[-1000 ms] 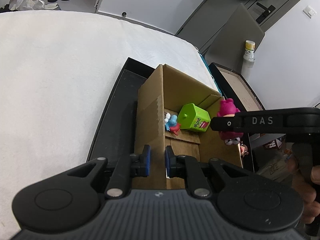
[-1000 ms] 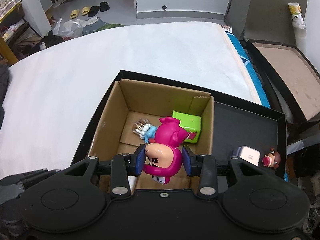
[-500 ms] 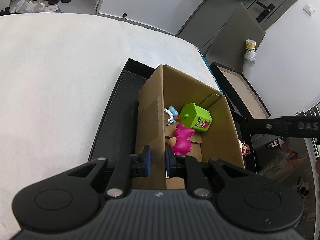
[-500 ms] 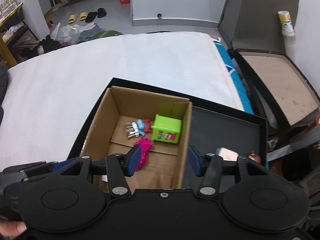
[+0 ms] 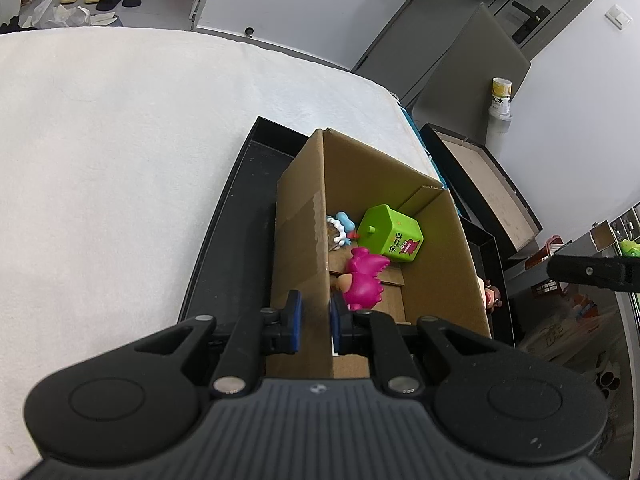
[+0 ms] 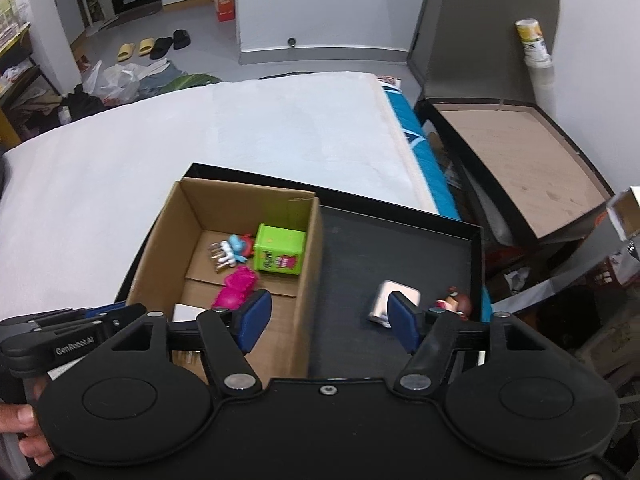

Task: Organize rigid objects
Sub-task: 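Open the right gripper to release the pink dinosaur into the box, then move the right gripper over the white-and-lavender cube figure on the tray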

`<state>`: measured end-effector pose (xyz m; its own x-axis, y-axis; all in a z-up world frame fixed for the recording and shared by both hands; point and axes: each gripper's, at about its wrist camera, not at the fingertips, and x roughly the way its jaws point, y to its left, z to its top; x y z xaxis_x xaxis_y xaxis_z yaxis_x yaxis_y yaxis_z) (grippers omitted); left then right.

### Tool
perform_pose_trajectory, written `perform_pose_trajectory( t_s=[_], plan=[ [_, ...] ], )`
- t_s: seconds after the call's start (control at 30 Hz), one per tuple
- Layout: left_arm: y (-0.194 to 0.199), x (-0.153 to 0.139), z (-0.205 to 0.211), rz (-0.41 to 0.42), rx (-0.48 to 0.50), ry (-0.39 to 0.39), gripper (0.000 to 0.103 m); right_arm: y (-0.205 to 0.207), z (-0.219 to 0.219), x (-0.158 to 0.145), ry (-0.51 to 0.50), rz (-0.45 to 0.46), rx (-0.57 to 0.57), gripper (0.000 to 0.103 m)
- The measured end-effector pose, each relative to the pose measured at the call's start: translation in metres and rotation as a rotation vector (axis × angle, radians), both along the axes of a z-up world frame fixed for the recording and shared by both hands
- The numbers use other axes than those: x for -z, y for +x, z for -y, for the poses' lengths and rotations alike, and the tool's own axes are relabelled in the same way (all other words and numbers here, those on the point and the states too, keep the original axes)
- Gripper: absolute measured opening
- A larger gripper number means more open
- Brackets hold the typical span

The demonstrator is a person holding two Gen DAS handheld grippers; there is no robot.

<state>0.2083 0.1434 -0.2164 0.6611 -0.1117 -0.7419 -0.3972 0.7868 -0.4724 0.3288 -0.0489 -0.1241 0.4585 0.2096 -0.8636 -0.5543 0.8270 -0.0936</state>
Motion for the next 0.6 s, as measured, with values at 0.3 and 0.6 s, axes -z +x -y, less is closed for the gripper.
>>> perform_pose_trajectory(
  t_s=[0.3, 0.6],
  plan=[
    [0.000, 0.000, 0.000, -0.001, 0.000, 0.000, 0.013, 0.008, 0.031, -0.002, 0.003, 0.011, 0.047, 0.077],
    [0.001, 0.000, 0.000, -0.001, 0.000, 0.002, 0.013, 0.011, 0.044, 0.002, 0.013, 0.021, 0.051, 0.097]
  ],
)
